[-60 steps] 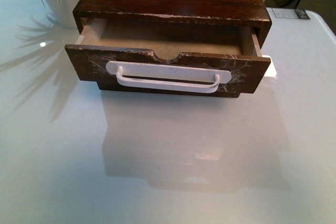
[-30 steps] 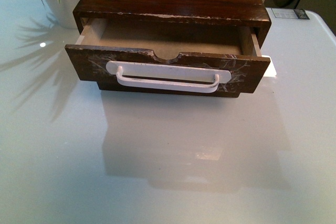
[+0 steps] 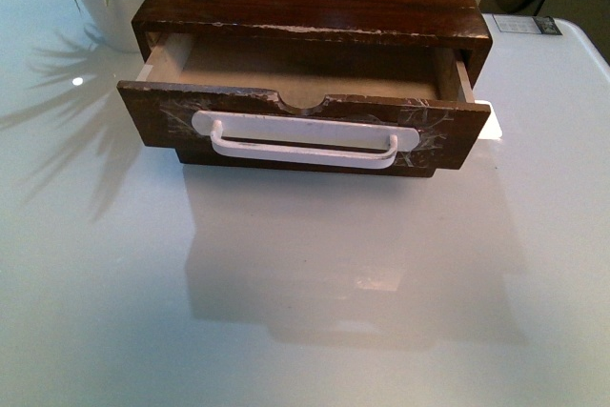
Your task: Open drawer
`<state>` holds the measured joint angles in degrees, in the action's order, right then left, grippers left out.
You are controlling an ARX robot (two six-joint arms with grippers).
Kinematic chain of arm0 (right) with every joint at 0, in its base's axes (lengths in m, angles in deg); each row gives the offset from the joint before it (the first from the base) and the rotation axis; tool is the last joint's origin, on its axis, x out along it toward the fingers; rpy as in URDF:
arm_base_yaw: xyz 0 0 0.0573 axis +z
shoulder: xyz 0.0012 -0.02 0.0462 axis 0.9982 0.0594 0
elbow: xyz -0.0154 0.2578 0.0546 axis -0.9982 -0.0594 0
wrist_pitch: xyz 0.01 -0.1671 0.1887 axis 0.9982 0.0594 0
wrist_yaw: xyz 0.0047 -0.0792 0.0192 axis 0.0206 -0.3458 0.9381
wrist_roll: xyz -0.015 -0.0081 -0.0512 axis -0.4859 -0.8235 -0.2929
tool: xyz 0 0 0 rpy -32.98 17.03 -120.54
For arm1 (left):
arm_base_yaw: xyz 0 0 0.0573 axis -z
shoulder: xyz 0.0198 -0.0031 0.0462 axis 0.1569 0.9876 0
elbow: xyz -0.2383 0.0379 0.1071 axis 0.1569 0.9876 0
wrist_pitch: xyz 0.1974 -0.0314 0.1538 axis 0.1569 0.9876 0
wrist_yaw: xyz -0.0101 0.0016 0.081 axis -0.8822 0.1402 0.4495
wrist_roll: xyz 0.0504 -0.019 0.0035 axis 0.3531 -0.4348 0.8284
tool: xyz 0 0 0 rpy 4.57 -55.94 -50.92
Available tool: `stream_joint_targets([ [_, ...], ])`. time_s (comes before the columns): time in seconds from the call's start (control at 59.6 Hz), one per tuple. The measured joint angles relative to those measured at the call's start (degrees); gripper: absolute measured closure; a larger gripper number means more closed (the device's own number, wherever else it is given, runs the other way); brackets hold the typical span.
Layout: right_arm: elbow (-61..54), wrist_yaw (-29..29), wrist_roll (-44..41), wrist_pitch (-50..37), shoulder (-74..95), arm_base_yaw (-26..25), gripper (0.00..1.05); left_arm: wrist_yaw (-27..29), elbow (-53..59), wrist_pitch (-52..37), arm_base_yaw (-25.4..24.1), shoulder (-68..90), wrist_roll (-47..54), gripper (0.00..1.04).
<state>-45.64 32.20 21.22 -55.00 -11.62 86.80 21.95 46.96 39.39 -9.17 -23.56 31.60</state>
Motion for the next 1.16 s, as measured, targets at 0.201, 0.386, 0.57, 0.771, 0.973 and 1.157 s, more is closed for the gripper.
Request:
stream_joint_targets([
  [0.201, 0.0, 0.0, 0.0, 0.0, 0.0, 0.0, 0.37, 0.0, 0.0, 0.0, 0.0, 0.0, 0.0, 0.43],
  [0.386, 0.0, 0.0, 0.0, 0.0, 0.0, 0.0, 0.07, 0.0, 0.0, 0.0, 0.0, 0.0, 0.0, 0.08],
  [0.57, 0.0, 0.0, 0.0, 0.0, 0.0, 0.0, 0.09, 0.0, 0.0, 0.0, 0.0, 0.0, 0.2, 0.08],
  [0.771, 0.0, 0.0, 0.0, 0.0, 0.0, 0.0, 0.09, 0.0, 0.0, 0.0, 0.0, 0.0, 0.2, 0.08],
  [0.973, 0.0, 0.0, 0.0, 0.0, 0.0, 0.0, 0.09, 0.0, 0.0, 0.0, 0.0, 0.0, 0.2, 0.08],
  [1.157, 0.0, 0.0, 0.0, 0.0, 0.0, 0.0, 0.09, 0.0, 0.0, 0.0, 0.0, 0.0, 0.2, 0.08],
])
